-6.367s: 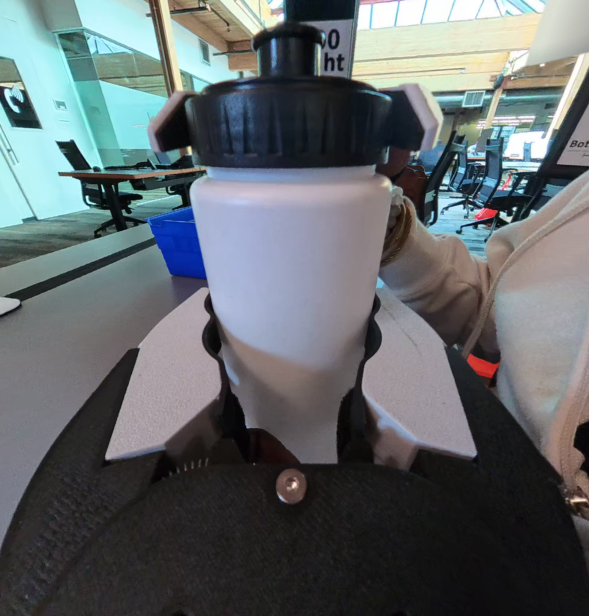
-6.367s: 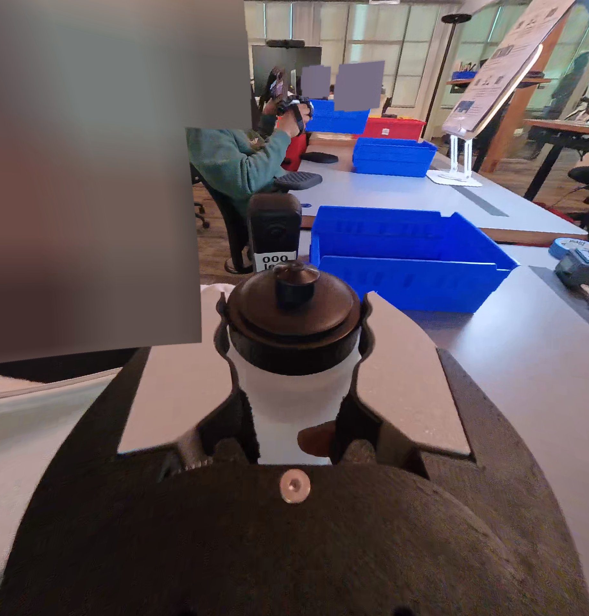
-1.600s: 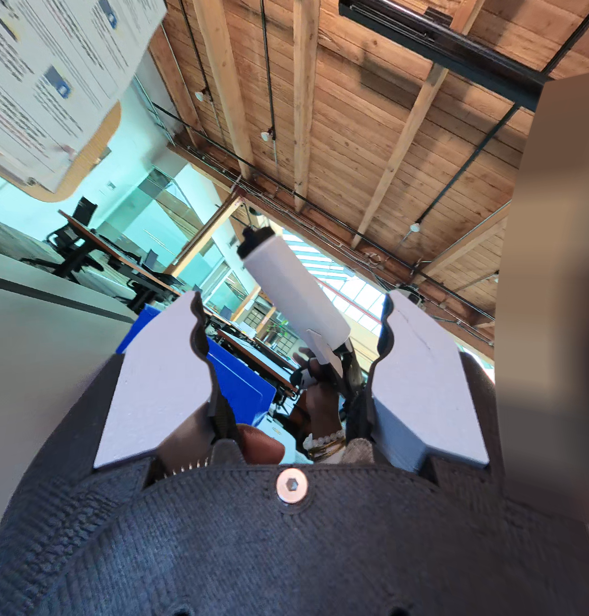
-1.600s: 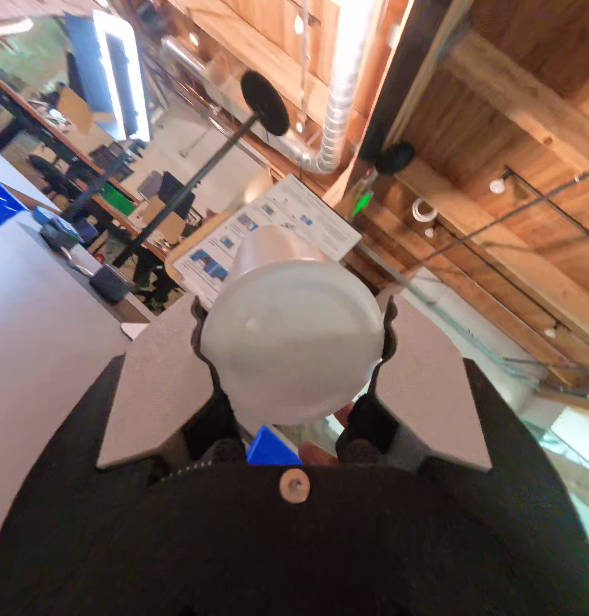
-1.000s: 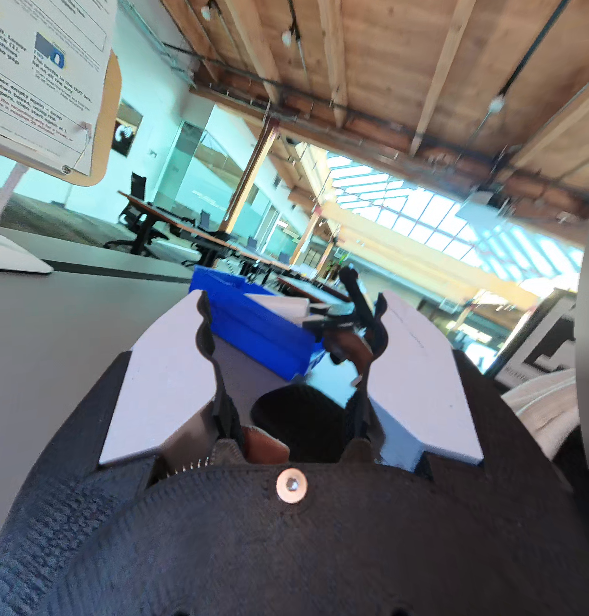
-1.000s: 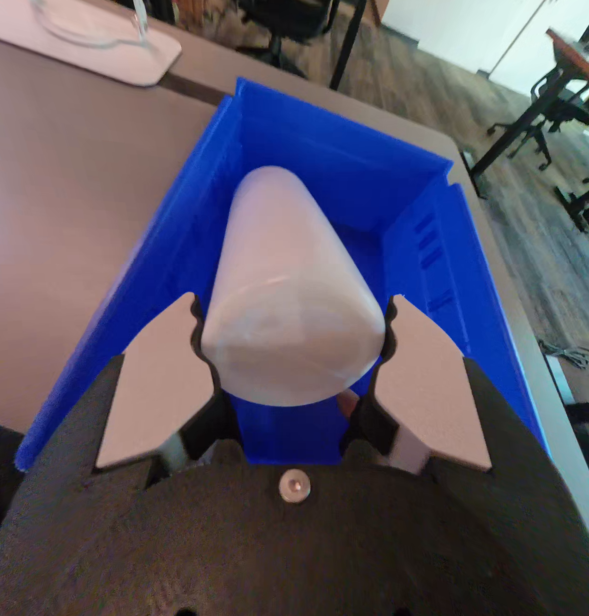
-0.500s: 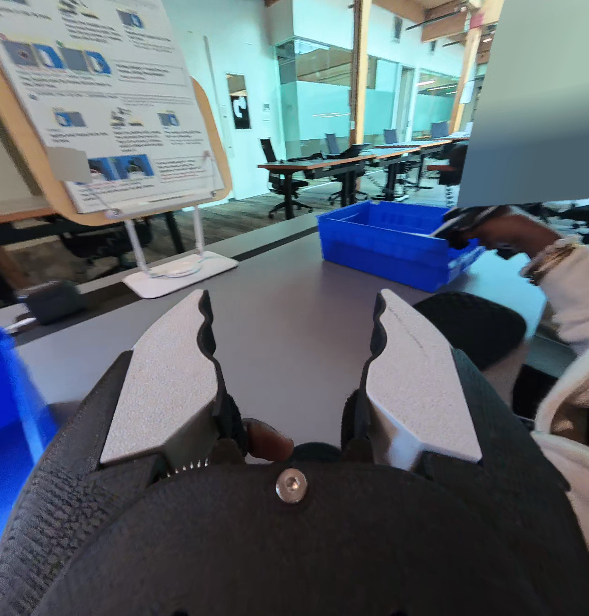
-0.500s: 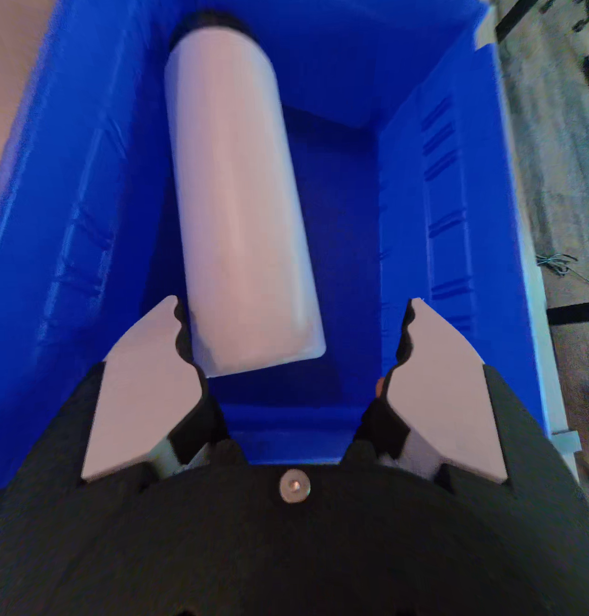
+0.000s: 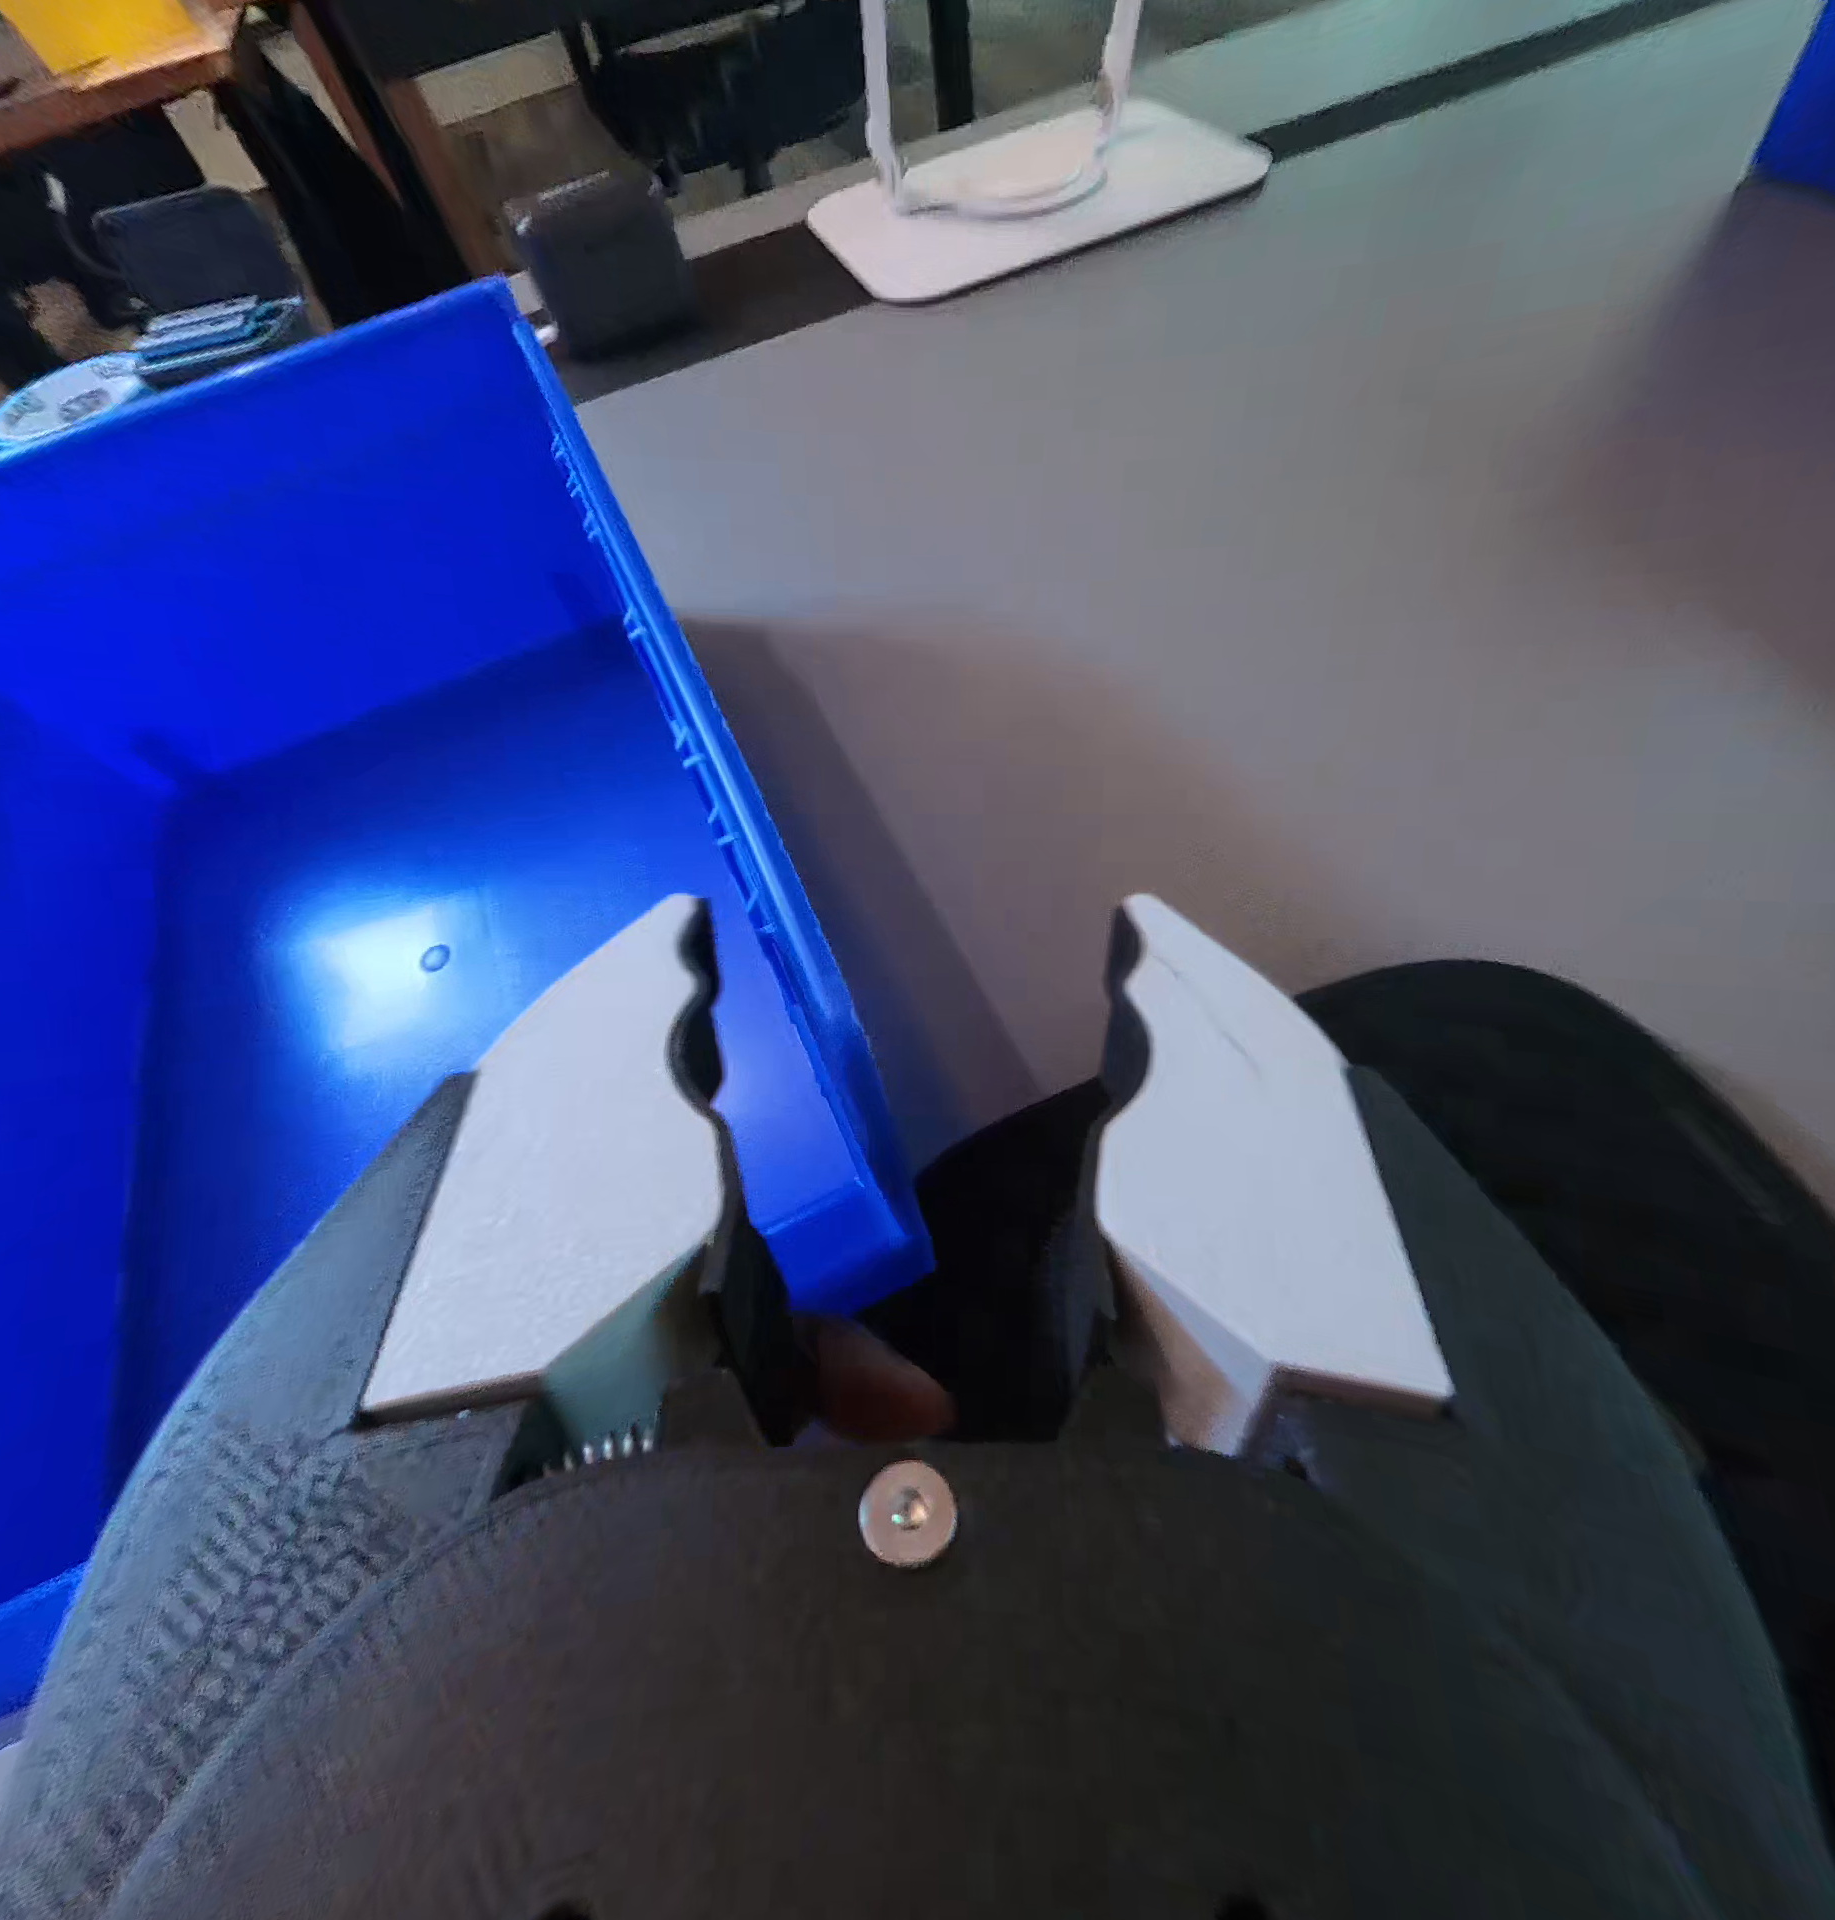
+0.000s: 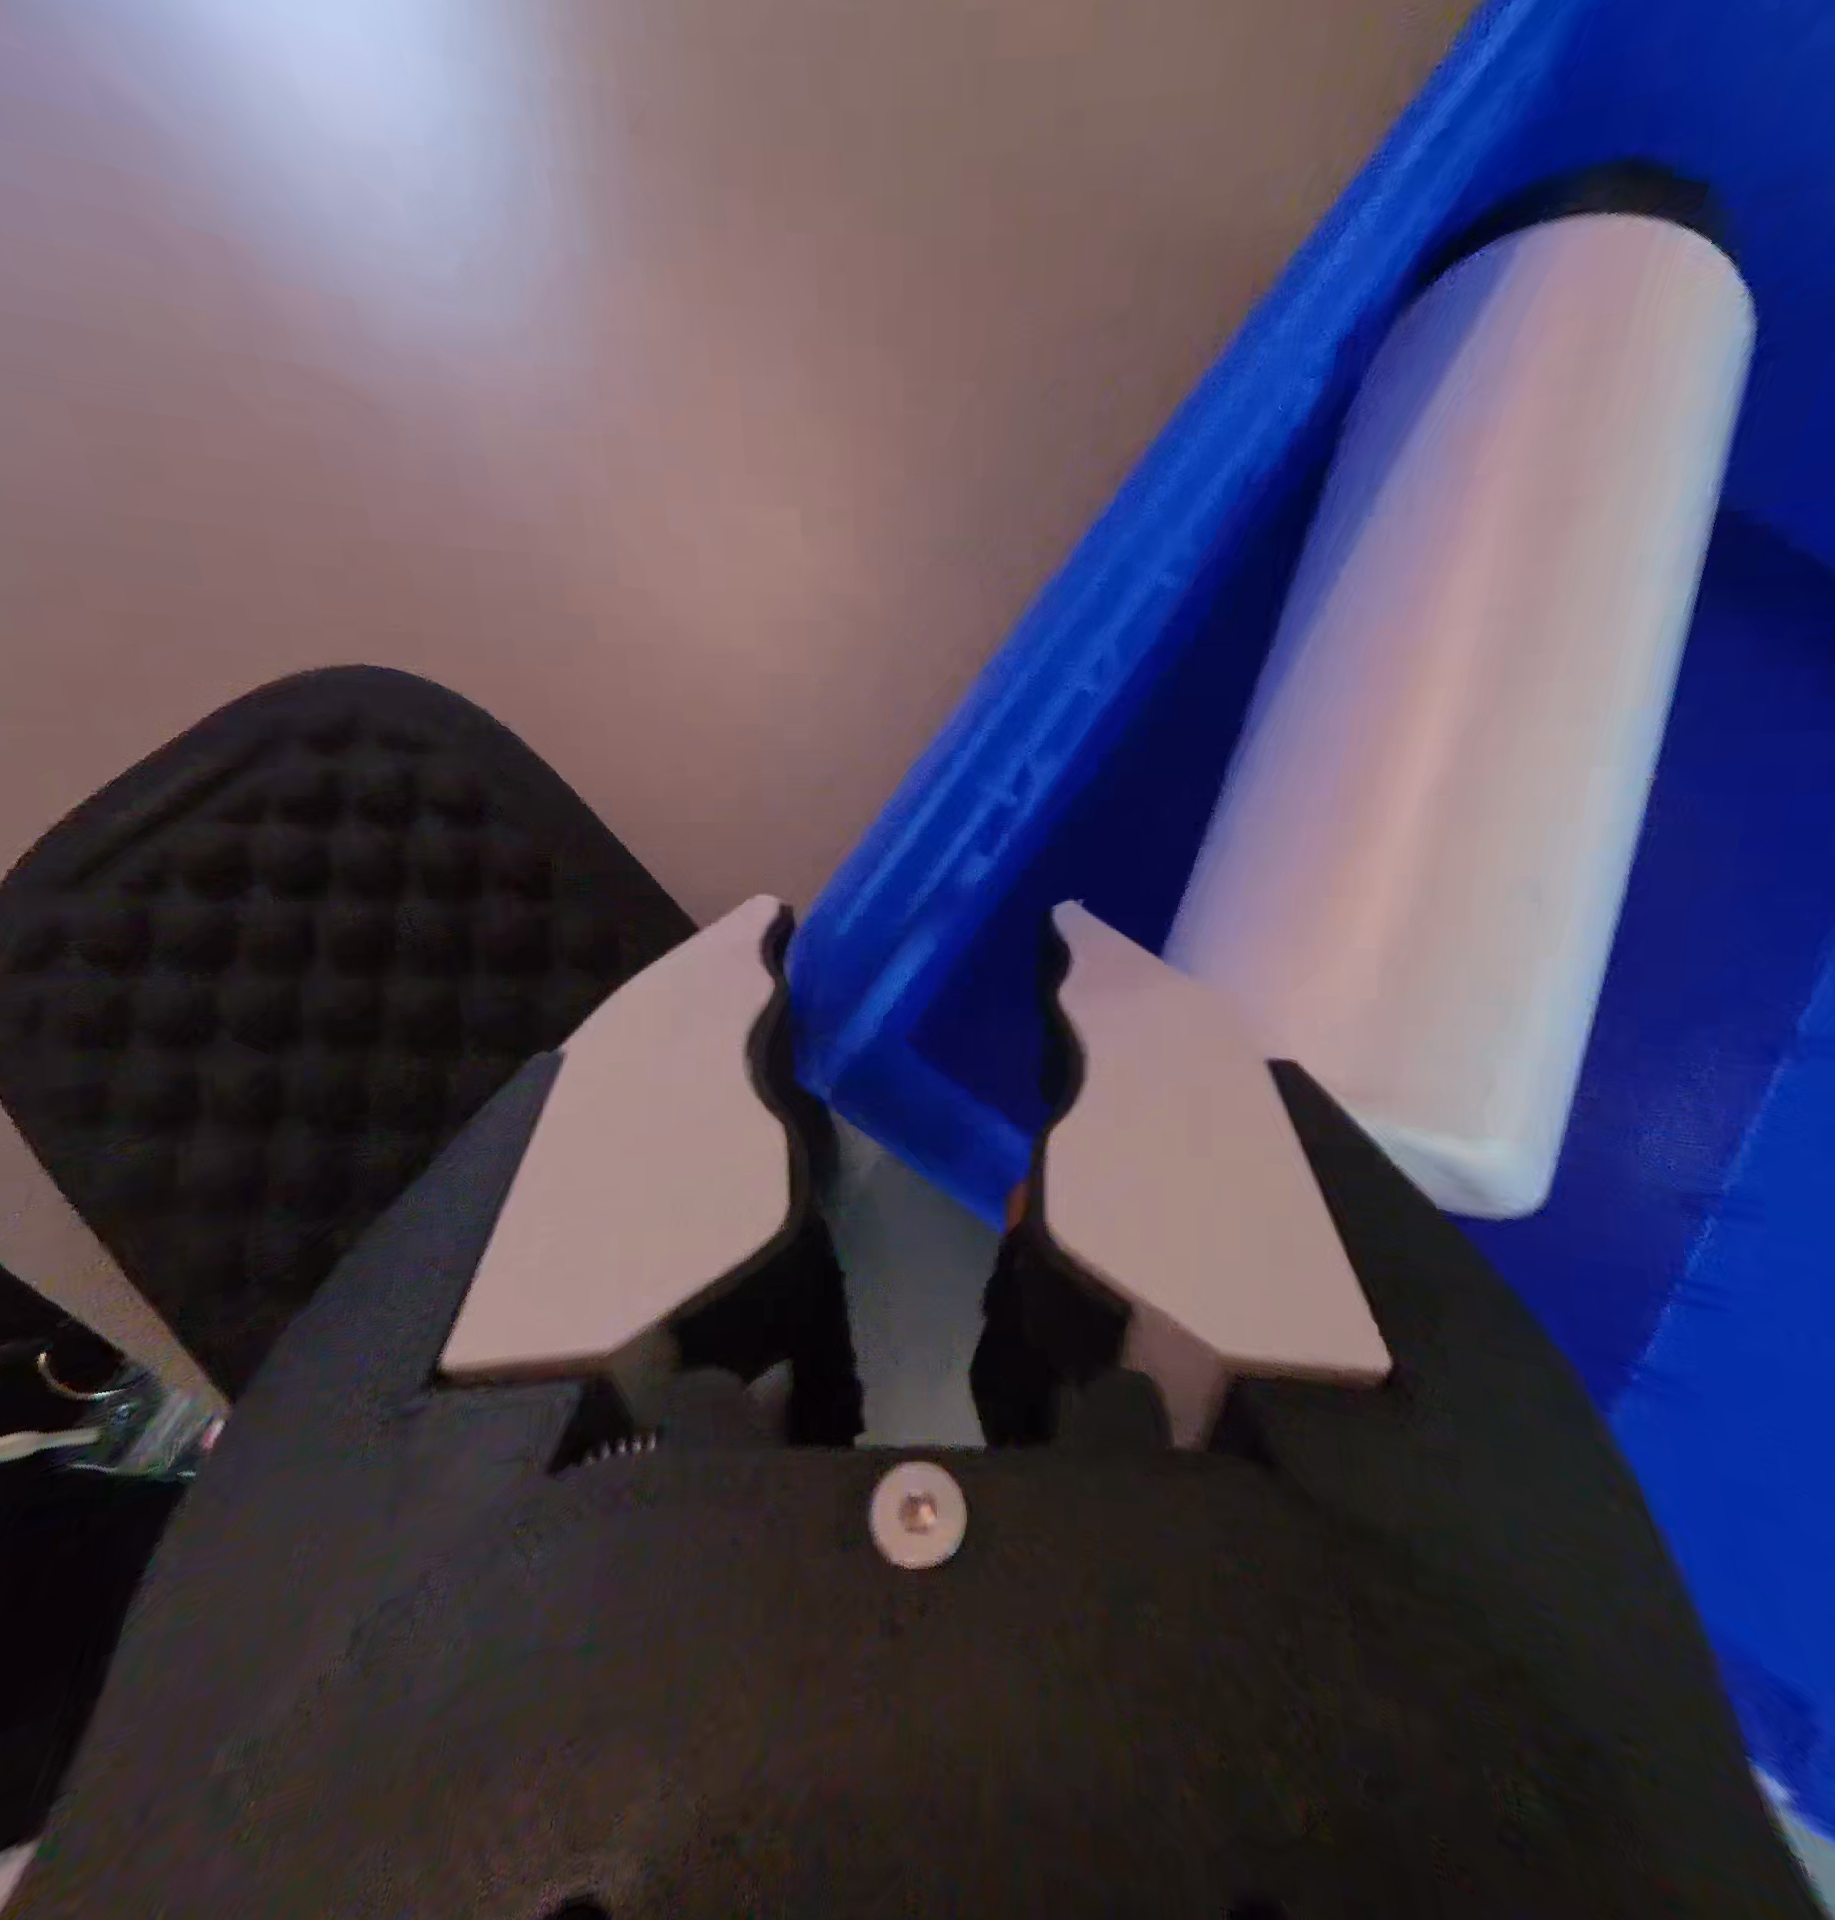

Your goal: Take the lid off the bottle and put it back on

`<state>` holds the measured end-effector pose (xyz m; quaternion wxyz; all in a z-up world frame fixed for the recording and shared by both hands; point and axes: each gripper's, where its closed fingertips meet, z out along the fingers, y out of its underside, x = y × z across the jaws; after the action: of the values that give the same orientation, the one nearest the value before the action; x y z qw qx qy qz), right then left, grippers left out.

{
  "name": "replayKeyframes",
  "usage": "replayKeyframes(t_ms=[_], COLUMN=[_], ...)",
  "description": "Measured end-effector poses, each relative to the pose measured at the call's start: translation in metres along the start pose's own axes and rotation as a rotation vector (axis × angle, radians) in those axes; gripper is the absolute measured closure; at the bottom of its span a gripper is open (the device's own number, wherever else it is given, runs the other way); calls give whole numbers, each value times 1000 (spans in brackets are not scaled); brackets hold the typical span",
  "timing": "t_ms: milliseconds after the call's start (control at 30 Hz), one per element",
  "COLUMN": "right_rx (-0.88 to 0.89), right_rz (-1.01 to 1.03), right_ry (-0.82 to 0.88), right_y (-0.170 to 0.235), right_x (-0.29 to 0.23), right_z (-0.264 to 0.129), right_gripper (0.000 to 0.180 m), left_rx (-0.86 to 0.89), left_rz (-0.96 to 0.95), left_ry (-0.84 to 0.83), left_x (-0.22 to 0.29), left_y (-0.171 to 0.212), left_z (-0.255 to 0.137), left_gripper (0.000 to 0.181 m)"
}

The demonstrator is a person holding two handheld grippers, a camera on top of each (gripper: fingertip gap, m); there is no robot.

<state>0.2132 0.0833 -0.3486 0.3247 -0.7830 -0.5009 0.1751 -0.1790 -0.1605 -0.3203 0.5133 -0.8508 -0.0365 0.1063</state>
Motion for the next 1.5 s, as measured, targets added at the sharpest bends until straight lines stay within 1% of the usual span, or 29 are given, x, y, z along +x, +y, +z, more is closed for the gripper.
replayKeyframes(t_ms=[33,67,133,167,200,367,667,833,1067,1233,1300,1400,1467,1500], right_rx=[12,21,9,5,7,42,108,131,184,230,249,289,318,330], right_rz=[-32,-58,-114,-133,-143,-150,-263,-333,-458,-528,-563,-607,-635,-647], right_ry=[-13,10,65,78,85,73,-35,-66,-93,-144,-172,-201,-213,-220], right_y=[-6,-12,-20,-24,-28,-53,-99,-122,-151,-164,-167,-172,-174,-175], right_x=[-5,-5,-6,-8,-10,-32,-108,-152,-214,-250,-263,-277,-285,-288], right_z=[5,9,15,19,22,44,80,98,122,131,132,134,135,135], right_gripper=[147,149,151,150,150,149,150,148,145,145,145,145,146,146], left_rx=[-7,2,32,45,58,118,129,125,114,129,168,292,383,422], left_rz=[14,22,21,17,5,-72,-60,-44,-12,-41,-72,-121,-167,-191], left_ry=[-22,-55,-139,-159,-160,-106,-108,-99,-110,-47,10,58,24,-30], left_x=[-2,-6,-17,-20,-21,-20,-19,-15,-12,-8,-5,-15,-36,-52], left_y=[3,4,3,3,2,0,0,-1,-1,-2,-8,-26,-36,-38], left_z=[4,7,9,9,10,10,12,13,14,12,5,-19,-41,-52], left_gripper=[122,130,153,159,160,160,158,152,149,141,137,134,133,132])
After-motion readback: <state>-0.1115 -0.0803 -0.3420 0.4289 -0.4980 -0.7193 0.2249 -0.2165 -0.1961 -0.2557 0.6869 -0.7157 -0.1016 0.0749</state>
